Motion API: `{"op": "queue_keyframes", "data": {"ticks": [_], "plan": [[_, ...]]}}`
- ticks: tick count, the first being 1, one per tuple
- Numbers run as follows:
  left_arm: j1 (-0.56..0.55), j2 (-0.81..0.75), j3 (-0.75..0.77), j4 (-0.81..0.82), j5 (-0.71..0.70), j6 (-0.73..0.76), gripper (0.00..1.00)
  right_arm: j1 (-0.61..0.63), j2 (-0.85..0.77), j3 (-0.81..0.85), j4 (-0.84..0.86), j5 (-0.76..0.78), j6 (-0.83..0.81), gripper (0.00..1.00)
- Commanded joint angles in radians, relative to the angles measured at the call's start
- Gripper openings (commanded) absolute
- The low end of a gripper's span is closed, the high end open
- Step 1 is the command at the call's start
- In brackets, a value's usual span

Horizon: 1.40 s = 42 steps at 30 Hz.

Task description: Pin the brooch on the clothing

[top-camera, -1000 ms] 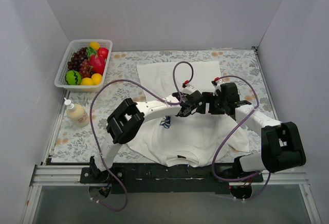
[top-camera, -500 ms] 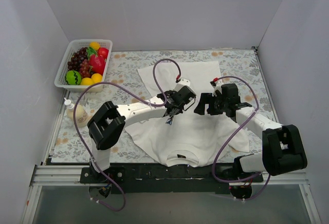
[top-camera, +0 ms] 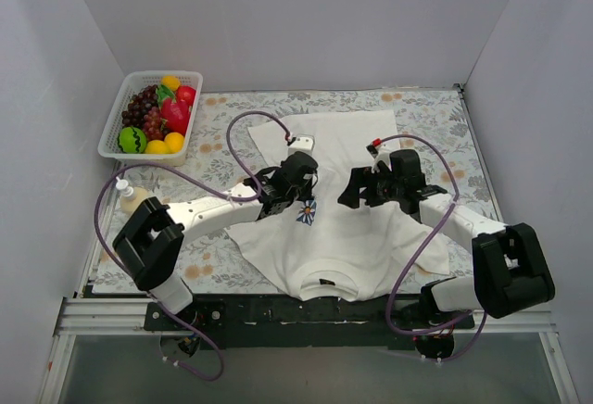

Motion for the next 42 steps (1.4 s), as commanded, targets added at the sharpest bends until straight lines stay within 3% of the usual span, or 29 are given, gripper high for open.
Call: {"op": "queue_keyframes", "data": {"ticks": [1, 9, 26, 36, 40, 42], "plan": [[0.047, -0.126, -0.069, 0.140, 0.090, -0.039, 0.00, 0.044, 0.029, 0.059, 0.068, -0.028, -0.005, 0.91], [0.112, -0.243, -0.215, 0.290, 0.185, -0.065, 0.00, 0.114, 0.086, 0.125, 0.132, -0.047, 0.023, 0.84], [0.159, -0.314, -0.316, 0.431, 0.315, -0.091, 0.00, 0.176, 0.160, 0.205, 0.241, -0.059, 0.043, 0.73], [0.187, -0.343, -0.356, 0.482, 0.372, -0.122, 0.00, 0.203, 0.215, 0.228, 0.263, -0.082, 0.055, 0.34], [0.196, -0.351, -0.365, 0.497, 0.377, -0.132, 0.00, 0.209, 0.215, 0.228, 0.261, -0.079, 0.050, 0.30], [0.204, -0.358, -0.372, 0.516, 0.423, -0.140, 0.00, 0.211, 0.218, 0.228, 0.258, -0.077, 0.046, 0.22]]}}
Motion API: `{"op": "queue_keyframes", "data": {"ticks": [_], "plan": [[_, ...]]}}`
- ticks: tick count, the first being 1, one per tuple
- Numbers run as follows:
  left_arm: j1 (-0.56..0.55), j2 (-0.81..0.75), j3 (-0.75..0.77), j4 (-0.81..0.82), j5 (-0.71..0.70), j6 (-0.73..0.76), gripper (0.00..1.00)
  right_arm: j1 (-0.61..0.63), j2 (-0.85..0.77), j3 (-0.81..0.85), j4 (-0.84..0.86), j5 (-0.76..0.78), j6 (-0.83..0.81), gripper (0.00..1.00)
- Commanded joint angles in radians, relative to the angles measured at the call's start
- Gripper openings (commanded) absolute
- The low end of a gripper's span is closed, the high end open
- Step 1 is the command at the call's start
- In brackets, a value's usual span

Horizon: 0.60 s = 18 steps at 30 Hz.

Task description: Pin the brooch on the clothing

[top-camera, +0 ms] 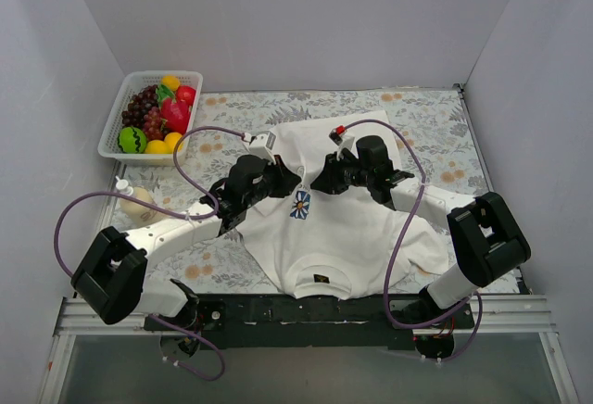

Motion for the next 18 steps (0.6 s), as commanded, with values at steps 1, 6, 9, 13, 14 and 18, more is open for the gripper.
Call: {"op": "queue_keyframes", "data": {"ticks": [1, 6, 9, 13, 14, 18], "plan": [[0.017, -0.069, -0.017, 0.094, 0.066, -0.024, 0.00, 0.012, 0.005, 0.043, 0.037, -0.011, -0.007, 0.17], [0.040, -0.078, -0.026, 0.135, 0.115, -0.044, 0.00, 0.016, 0.025, 0.045, 0.033, -0.015, -0.008, 0.07], [0.054, -0.089, -0.035, 0.149, 0.138, -0.055, 0.00, 0.018, 0.036, 0.048, 0.025, -0.015, -0.012, 0.06], [0.085, -0.107, -0.061, 0.190, 0.192, -0.076, 0.00, 0.020, 0.031, 0.052, 0.011, -0.017, -0.028, 0.07], [0.100, -0.113, -0.072, 0.196, 0.216, -0.076, 0.00, 0.020, 0.027, 0.052, 0.008, -0.017, -0.035, 0.09], [0.126, -0.123, -0.083, 0.195, 0.265, -0.060, 0.00, 0.020, -0.039, 0.060, -0.012, -0.018, -0.068, 0.20]]}}
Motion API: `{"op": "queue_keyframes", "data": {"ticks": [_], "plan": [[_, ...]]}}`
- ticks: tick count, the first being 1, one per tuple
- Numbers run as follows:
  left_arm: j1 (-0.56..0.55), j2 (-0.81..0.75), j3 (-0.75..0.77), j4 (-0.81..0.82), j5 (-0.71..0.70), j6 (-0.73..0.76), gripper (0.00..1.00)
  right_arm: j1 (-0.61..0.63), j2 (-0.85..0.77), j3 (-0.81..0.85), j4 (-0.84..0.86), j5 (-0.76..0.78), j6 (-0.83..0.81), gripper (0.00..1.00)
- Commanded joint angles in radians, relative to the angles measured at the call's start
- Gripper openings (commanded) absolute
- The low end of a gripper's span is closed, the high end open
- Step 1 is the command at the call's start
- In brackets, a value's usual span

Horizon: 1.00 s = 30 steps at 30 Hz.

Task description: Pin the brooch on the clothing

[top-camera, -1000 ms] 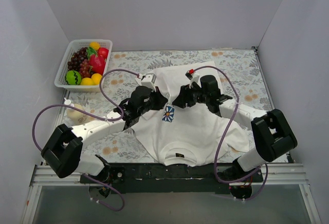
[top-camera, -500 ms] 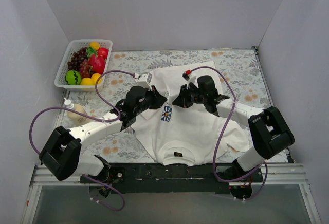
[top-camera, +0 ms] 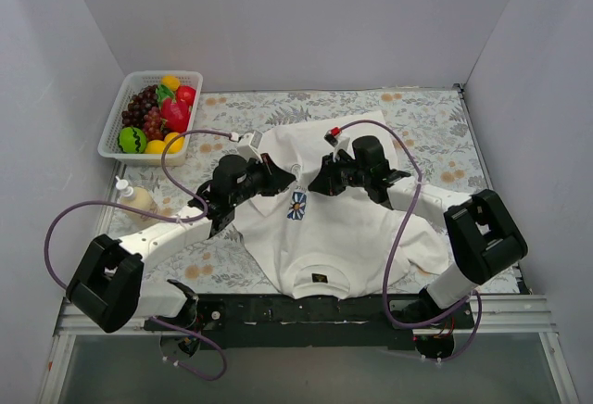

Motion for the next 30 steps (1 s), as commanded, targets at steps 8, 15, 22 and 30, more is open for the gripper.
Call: {"op": "queue_keyframes", "data": {"ticks": [8, 15, 22, 30], "plan": [[0.058, -0.074, 0.013, 0.064, 0.188, 0.076, 0.00, -0.001, -0.258, 0.023, -0.013, 0.059, -0.175, 0.72], [0.085, -0.071, 0.027, 0.051, 0.297, 0.145, 0.00, -0.029, -0.326, -0.008, 0.059, -0.102, -0.325, 0.85], [0.116, -0.096, 0.030, 0.021, 0.415, 0.226, 0.00, -0.092, -0.267, 0.000, 0.205, -0.485, -0.326, 0.88], [0.130, -0.146, -0.008, 0.055, 0.564, 0.280, 0.00, -0.097, -0.218, 0.030, 0.231, -0.620, -0.321, 0.91]]}}
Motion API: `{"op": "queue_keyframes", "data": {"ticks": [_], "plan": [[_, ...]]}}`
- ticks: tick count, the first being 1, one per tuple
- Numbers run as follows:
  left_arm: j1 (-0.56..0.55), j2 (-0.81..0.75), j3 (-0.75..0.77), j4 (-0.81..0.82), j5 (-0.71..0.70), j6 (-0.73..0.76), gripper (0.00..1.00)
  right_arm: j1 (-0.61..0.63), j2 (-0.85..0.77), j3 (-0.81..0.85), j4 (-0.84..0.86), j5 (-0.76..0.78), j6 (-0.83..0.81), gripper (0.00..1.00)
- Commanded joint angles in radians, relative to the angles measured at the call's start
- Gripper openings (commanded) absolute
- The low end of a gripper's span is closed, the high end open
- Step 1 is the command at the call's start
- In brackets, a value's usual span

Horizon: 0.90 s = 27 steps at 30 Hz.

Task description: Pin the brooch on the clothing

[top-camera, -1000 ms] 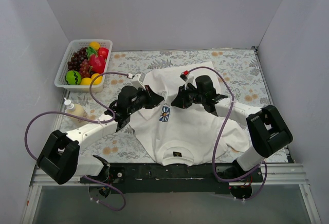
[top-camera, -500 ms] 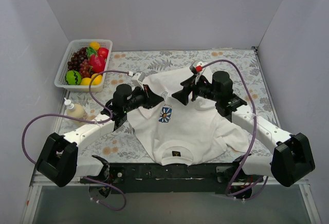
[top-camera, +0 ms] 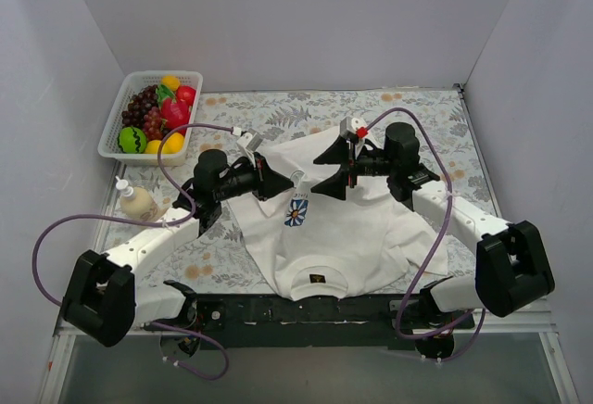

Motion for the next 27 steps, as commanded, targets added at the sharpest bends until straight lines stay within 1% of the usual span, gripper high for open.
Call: {"op": "queue_keyframes", "data": {"ticks": [1, 4, 7, 12, 13, 19, 22, 27], "plan": [[0.007, -0.074, -0.003, 0.065, 0.116, 0.043, 0.00, 0.000, 0.007, 0.035, 0.082, -0.136, -0.013, 0.91], [0.007, -0.091, -0.005, 0.059, 0.134, 0.057, 0.00, -0.002, 0.016, 0.035, 0.119, -0.159, 0.000, 0.91], [0.007, -0.100, -0.002, 0.056, 0.148, 0.060, 0.00, 0.000, 0.030, 0.035, 0.156, -0.179, 0.050, 0.91], [0.007, -0.106, -0.003, 0.083, 0.174, 0.042, 0.00, 0.003, 0.071, 0.035, 0.272, -0.210, 0.158, 0.88], [0.007, -0.106, -0.002, 0.083, 0.176, 0.037, 0.00, 0.003, 0.082, 0.041, 0.275, -0.213, 0.184, 0.85], [0.007, -0.088, 0.029, 0.064, 0.225, 0.031, 0.00, 0.006, 0.117, 0.064, 0.294, -0.228, 0.214, 0.76], [0.007, -0.089, 0.035, 0.060, 0.225, 0.030, 0.00, 0.007, 0.122, 0.069, 0.308, -0.240, 0.228, 0.73], [0.007, -0.080, 0.057, 0.038, 0.225, 0.028, 0.00, 0.013, 0.134, 0.078, 0.286, -0.250, 0.228, 0.72]]}}
